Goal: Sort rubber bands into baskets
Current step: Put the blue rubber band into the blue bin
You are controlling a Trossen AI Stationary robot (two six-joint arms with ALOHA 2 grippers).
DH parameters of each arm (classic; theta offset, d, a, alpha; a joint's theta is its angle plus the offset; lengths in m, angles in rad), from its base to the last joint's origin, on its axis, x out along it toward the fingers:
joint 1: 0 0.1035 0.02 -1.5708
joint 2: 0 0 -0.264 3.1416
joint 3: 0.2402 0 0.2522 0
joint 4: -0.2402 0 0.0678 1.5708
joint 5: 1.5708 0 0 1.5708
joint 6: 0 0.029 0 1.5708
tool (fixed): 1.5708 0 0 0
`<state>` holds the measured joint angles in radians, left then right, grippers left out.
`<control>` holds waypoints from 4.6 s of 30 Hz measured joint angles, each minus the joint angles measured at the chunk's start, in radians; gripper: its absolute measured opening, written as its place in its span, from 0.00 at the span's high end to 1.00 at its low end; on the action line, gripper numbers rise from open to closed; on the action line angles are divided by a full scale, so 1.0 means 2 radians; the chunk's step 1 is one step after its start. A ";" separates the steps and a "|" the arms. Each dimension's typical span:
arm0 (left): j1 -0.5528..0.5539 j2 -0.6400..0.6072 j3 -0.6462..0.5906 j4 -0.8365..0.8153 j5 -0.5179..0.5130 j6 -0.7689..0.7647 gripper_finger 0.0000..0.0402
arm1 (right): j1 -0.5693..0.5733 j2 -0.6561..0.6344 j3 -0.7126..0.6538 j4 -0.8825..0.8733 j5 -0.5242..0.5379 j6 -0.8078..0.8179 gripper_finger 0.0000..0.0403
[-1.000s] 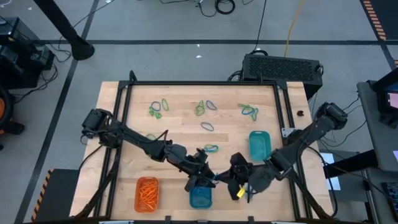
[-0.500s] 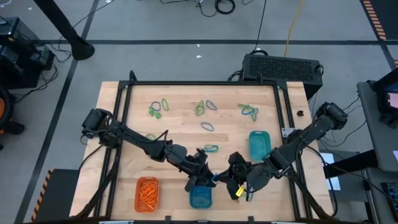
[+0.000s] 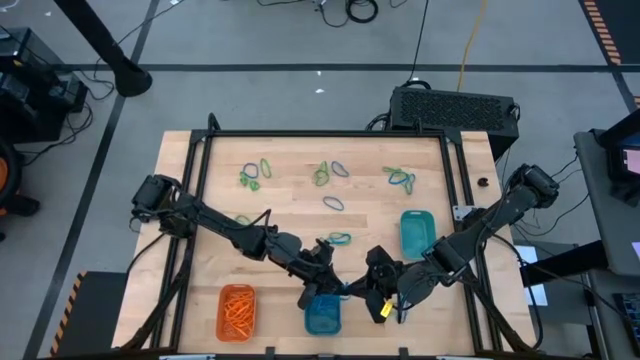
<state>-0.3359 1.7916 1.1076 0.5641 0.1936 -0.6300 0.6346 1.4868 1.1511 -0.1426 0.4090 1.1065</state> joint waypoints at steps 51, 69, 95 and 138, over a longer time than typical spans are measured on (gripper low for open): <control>-0.037 0.037 0.005 -0.282 -0.079 -0.008 0.77 | 0.031 -0.003 -0.001 -0.204 -0.062 0.069 0.64; 0.012 -0.128 0.009 -0.555 -0.064 0.004 0.75 | 0.031 -0.003 -0.001 -0.203 -0.060 0.068 0.64; 0.069 -0.203 -0.197 -0.684 -0.060 -0.192 0.75 | 0.020 -0.003 -0.001 -0.196 -0.036 0.064 0.64; 0.060 -0.197 -0.182 -0.630 -0.079 -0.178 0.99 | 0.020 -0.002 0.000 -0.192 -0.037 0.063 0.64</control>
<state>-0.2153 1.3984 0.7438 -0.6951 0.0353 -0.9867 0.6749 1.4818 1.1502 -0.5269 0.3340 1.2316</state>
